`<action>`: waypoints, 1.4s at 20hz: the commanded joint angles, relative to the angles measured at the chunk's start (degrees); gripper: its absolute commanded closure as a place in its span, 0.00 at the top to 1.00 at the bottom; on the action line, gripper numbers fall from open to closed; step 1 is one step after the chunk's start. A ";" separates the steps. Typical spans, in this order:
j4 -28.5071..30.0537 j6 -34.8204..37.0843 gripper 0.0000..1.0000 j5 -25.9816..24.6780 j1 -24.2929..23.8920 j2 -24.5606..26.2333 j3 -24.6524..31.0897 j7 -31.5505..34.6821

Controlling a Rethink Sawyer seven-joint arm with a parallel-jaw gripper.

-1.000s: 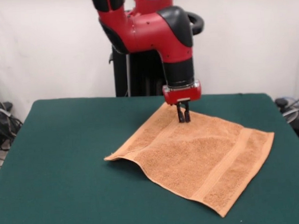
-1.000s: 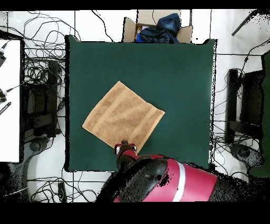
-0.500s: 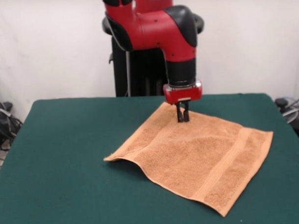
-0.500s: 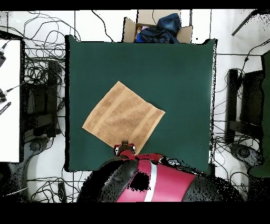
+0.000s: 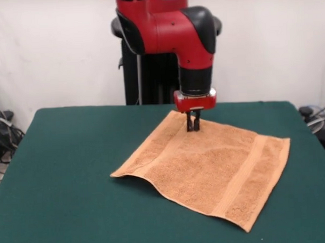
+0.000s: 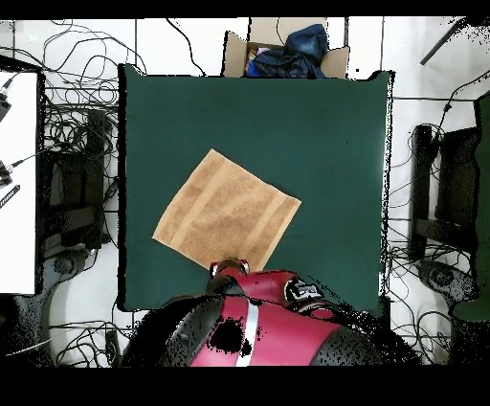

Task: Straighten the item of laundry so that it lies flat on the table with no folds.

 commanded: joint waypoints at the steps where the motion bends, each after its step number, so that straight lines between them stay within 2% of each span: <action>1: -8.52 23.54 0.00 4.05 0.48 8.40 -9.55 2.14; 9: -8.51 26.63 0.00 3.54 2.97 7.53 -10.44 4.38; 14: -6.78 28.79 0.00 2.76 3.67 4.34 -10.28 5.06; 17: -6.76 25.84 0.00 1.52 -0.70 4.01 -7.58 3.90; 18: -5.37 23.04 0.00 1.27 -3.71 2.65 -4.05 3.22; 19: -5.20 20.34 0.00 0.89 -6.01 3.48 -1.94 3.04; 22: 1.11 13.55 0.00 1.33 -14.75 -1.12 9.60 3.24; 24: 4.98 14.75 0.00 2.31 -17.56 -5.62 13.60 3.65; 28: 11.32 23.97 0.00 6.08 -21.51 -17.97 19.44 2.39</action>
